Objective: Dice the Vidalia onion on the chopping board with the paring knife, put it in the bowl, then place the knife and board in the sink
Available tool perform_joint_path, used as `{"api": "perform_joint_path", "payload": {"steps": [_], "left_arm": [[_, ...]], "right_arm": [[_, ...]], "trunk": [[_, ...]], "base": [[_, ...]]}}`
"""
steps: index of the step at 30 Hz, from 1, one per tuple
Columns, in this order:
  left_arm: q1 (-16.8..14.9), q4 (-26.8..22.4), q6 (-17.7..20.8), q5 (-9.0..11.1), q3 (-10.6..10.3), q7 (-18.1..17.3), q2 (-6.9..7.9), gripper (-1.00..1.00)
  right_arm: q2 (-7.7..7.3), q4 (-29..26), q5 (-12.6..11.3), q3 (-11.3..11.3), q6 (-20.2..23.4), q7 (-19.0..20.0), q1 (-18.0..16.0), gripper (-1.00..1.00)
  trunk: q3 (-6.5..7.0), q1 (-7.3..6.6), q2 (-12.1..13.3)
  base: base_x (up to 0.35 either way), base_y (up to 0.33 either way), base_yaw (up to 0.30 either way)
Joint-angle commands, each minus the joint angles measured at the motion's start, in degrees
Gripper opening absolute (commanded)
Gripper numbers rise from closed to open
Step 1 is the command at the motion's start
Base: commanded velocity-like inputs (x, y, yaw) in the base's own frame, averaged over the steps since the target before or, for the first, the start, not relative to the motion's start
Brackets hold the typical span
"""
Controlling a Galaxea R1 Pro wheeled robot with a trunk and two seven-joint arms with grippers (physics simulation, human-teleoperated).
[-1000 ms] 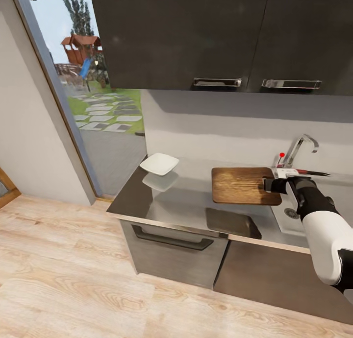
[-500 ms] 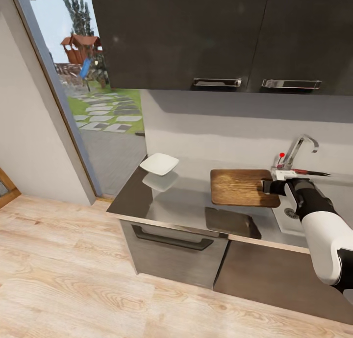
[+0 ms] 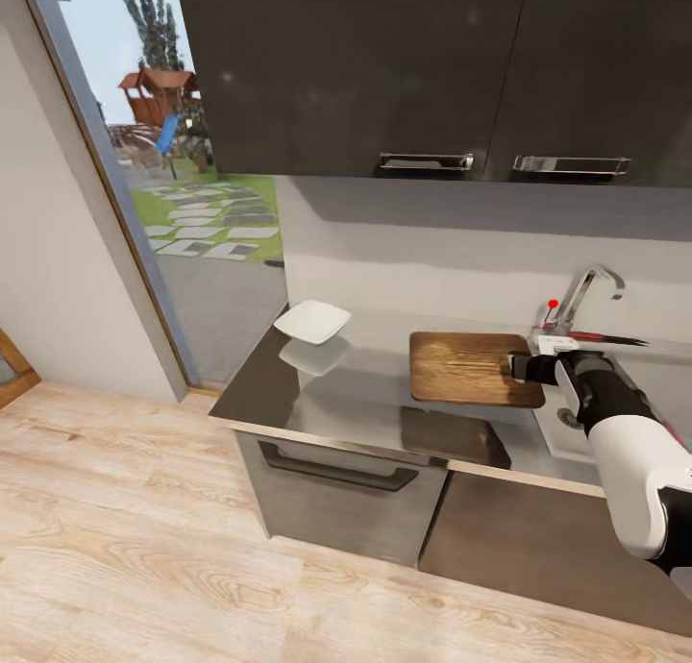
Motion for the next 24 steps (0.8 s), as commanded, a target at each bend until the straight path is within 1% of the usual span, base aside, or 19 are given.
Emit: {"api": "perform_joint_path", "payload": {"steps": [1, 3, 6, 12, 15, 24], "left_arm": [[-0.03, 0.02, -0.18, 0.02, 0.06, 0.12, -0.02, 1.0], [-0.03, 0.02, -0.18, 0.0, 0.07, 0.12, -0.02, 1.0], [-0.03, 0.02, -0.18, 0.02, 0.06, 0.12, -0.02, 1.0], [-0.03, 0.02, -0.18, 0.0, 0.06, 0.12, -0.02, 1.0], [-0.03, 0.02, -0.18, 0.01, 0.06, 0.12, -0.02, 1.0], [-0.03, -0.06, -0.18, 0.0, 0.08, 0.12, -0.02, 1.0]], "right_arm": [[0.2, -0.09, 0.61, -0.32, 0.22, 0.46, -0.06, -1.0], [0.54, -0.09, 0.58, -0.34, 0.26, 0.48, -0.06, -1.0], [0.65, -0.08, 0.54, -0.33, 0.36, 0.43, -0.06, -1.0], [0.71, 0.14, 0.53, -0.34, 0.47, 0.41, -0.06, -1.0], [0.66, 1.16, 0.51, -0.38, 0.41, 0.46, -0.06, -1.0], [0.59, 2.77, -1.02, -0.43, 0.31, 0.49, -0.06, -1.0]], "trunk": [[-0.11, 0.03, -0.12], [-0.11, 0.03, -0.12], [-0.21, 0.03, -0.12], [-0.61, 0.03, -0.12], [-0.86, 0.03, -0.12], [-1.67, 0.03, -0.12]], "base": [[0.0, 0.0, 0.0], [0.0, 0.0, 0.0], [0.0, 0.0, 0.0], [0.0, 0.0, 0.0], [0.0, 0.0, 0.0], [0.0, 0.0, 0.0]]}}
